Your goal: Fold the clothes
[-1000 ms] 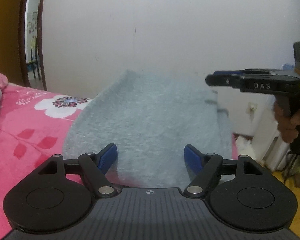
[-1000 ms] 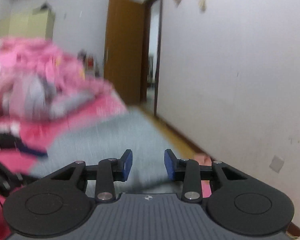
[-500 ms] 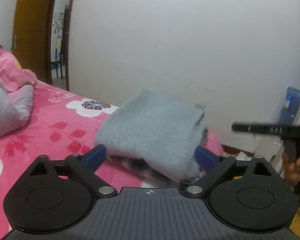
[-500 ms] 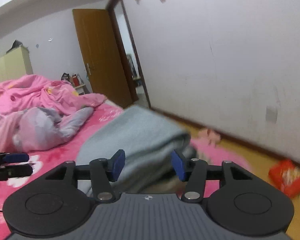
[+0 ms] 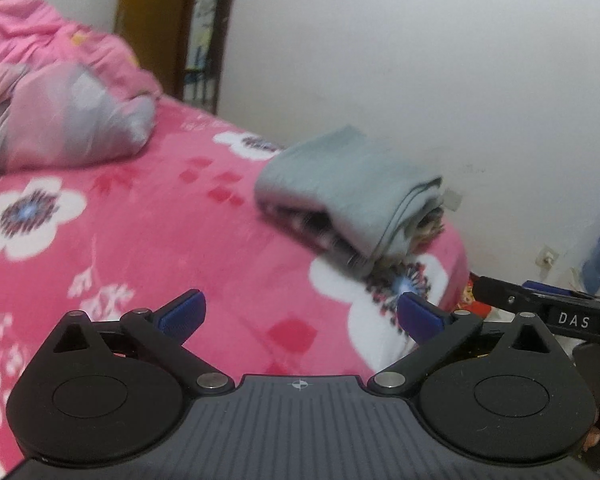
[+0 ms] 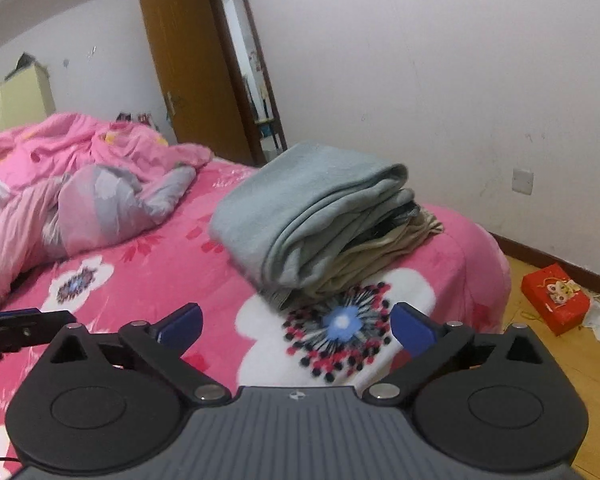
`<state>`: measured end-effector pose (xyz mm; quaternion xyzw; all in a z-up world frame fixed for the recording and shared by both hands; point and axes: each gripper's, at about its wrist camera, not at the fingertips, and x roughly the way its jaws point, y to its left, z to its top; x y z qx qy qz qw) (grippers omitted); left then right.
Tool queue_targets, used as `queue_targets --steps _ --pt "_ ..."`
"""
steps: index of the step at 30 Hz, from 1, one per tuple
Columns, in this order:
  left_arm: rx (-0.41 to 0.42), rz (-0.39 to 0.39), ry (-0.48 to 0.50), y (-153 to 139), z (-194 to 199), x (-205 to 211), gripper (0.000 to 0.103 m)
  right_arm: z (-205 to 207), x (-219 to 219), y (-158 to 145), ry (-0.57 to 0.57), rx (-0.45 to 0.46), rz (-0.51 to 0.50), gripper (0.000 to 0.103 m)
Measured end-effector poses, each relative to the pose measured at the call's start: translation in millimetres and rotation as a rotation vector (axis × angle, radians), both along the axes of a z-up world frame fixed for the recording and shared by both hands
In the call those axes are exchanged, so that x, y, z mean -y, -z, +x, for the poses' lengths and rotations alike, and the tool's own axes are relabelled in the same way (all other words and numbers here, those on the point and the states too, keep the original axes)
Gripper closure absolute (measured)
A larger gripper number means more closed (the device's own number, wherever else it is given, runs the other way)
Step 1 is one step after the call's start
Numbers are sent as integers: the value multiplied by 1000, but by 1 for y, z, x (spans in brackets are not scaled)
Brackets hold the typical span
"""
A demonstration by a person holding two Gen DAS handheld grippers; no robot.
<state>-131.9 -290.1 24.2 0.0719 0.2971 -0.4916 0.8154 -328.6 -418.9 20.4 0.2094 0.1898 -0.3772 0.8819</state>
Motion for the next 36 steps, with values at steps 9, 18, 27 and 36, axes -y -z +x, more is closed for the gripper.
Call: queue_targets --steps 9,18,27,36 --pt "22 46 -166 8 -3 -33 0 17 -54 -4 31 -88 -41 0" --pt "40 52 -216 10 -4 -45 0 27 -72 -11 19 -111 -44 0" --pt "45 79 -270 14 -2 -49 0 38 -71 -11 51 -170 -47 0" --pt "88 101 -290 19 -10 -49 0 41 -69 -9 69 -175 -39 0"
